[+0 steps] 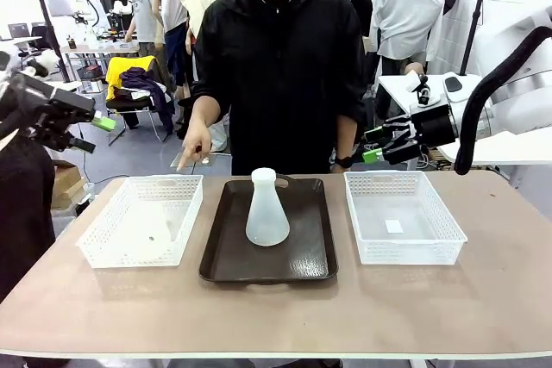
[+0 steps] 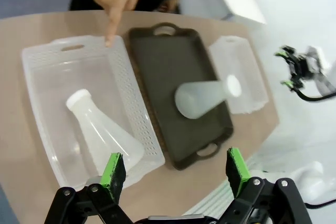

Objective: Prepare the laboratory tools.
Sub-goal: Pick up the Big flask that the person points to.

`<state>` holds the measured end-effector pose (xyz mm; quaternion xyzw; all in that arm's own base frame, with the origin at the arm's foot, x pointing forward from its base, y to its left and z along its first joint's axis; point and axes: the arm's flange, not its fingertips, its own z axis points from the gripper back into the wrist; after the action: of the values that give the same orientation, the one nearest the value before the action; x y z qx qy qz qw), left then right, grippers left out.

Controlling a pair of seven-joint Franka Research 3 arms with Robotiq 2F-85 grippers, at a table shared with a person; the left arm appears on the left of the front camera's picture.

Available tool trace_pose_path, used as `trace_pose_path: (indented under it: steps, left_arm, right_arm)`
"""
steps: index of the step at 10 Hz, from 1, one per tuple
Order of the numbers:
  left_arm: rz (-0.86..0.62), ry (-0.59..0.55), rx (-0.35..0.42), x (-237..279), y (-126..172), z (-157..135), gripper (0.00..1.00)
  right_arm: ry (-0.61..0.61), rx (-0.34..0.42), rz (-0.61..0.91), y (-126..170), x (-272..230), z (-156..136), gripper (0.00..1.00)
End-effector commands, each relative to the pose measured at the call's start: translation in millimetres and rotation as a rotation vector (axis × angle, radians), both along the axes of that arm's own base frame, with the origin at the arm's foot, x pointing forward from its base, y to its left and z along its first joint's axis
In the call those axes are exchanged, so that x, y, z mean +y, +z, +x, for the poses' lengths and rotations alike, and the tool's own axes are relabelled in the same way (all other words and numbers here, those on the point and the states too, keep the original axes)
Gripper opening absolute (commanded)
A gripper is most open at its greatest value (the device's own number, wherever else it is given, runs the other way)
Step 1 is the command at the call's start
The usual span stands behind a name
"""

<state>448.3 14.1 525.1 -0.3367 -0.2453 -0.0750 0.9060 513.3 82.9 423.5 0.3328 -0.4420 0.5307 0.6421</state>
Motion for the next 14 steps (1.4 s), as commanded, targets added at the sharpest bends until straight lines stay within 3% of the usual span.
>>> trace_pose_path:
  steps: [1, 3, 7, 11, 12, 13, 14]
  left_arm:
    - [0.142, 0.025, 0.191, -23, -7, 11, 1.0]
    - [0.268, 0.132, 0.343, -45, -14, 27, 1.0]
    - [0.489, 0.27, 0.492, -84, -31, 53, 1.0]
    - [0.515, 0.349, 0.587, -98, -63, 86, 1.0]
    - [0.505, 0.353, 0.58, -96, -72, 90, 1.0]
    - [0.49, 0.323, 0.55, -97, -63, 72, 1.0]
    - [0.49, 0.323, 0.55, -97, -63, 72, 1.0]
  right_arm:
    - [0.002, 0.0, -0.004, 0, 0, -1, 1.0]
    - [0.002, 0.0, -0.004, 0, 0, -1, 1.0]
    - [0.002, 0.0, -0.004, 0, 0, -1, 1.0]
    - [0.002, 0.0, -0.004, 0, 0, -1, 1.0]
    - [0.002, 0.0, -0.004, 0, 0, -1, 1.0]
    - [0.002, 0.0, -0.004, 0, 0, -1, 1.0]
    - [0.002, 0.0, -0.004, 0, 0, -1, 1.0]
